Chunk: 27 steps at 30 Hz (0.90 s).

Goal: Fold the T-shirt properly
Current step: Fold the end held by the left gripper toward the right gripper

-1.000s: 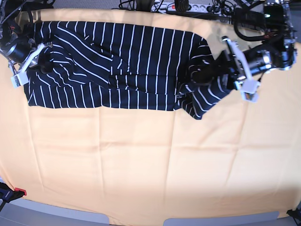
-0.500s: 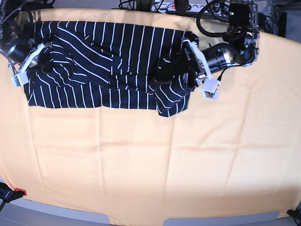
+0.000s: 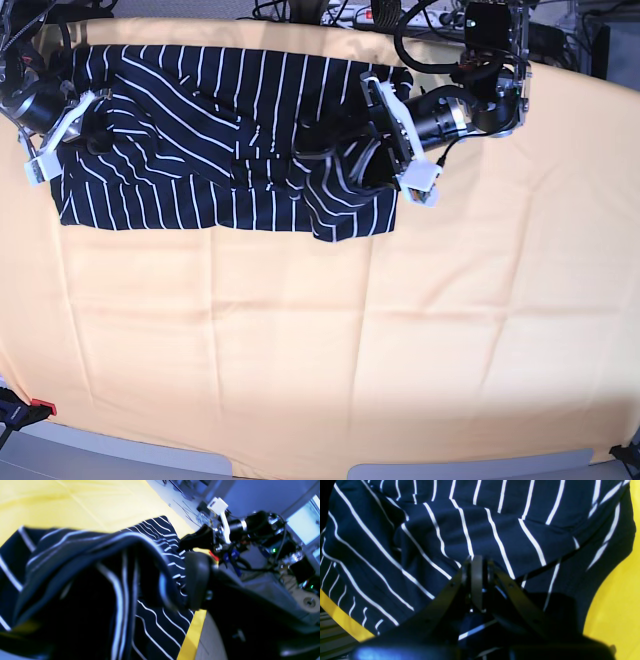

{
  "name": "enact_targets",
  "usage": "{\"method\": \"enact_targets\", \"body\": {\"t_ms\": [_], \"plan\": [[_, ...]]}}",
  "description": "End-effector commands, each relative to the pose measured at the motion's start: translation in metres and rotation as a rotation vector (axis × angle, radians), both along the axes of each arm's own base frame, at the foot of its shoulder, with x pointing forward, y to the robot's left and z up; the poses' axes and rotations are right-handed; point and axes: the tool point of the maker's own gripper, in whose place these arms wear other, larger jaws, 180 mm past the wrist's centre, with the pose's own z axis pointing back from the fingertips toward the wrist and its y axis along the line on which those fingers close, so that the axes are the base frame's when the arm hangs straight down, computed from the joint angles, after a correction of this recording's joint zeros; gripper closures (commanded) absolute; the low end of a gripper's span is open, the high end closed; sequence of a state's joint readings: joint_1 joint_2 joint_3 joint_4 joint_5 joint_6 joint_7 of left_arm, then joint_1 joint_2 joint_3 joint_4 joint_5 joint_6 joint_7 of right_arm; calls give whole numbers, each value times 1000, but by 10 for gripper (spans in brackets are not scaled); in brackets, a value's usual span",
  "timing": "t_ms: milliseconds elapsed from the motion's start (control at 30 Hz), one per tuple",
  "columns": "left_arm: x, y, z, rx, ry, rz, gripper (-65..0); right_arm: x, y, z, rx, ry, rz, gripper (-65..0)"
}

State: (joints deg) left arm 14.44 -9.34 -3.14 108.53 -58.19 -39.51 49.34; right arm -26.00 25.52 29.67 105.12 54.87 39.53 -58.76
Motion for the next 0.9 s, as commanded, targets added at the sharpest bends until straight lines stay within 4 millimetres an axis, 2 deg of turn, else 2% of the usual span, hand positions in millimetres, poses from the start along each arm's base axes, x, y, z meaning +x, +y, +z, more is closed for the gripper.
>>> {"method": "enact_targets", "body": {"t_ms": [0,67,167,233,467,633,800,867], "plan": [[4,-4,7,-11,-44,13,-353,6,-1,11,-7,-36,18,-47],[3,-12,-1,15,-60,14,-353,6,0,11,-7,-38,18,-47],[-12,-33,-3,2,-48,-59,-353,7,3,13,17,-47,20,-47],[-15,-44,-8,38,-79,-72,-353,7,3,14,23,-48,20,-47],[18,-50,-20,116,-33,137,-351,4,4,12,19,-32,24,-47],[27,-62,-7,66,-67,185,-351,2,9,13,53,-17,35,-47],[22,-73,-1,27,-54,158,-351,2,9,13,57,-19,35,-47],[14,-78,9,-21,-85,106,-351,1,10,13,62,-13,38,-47]]}}
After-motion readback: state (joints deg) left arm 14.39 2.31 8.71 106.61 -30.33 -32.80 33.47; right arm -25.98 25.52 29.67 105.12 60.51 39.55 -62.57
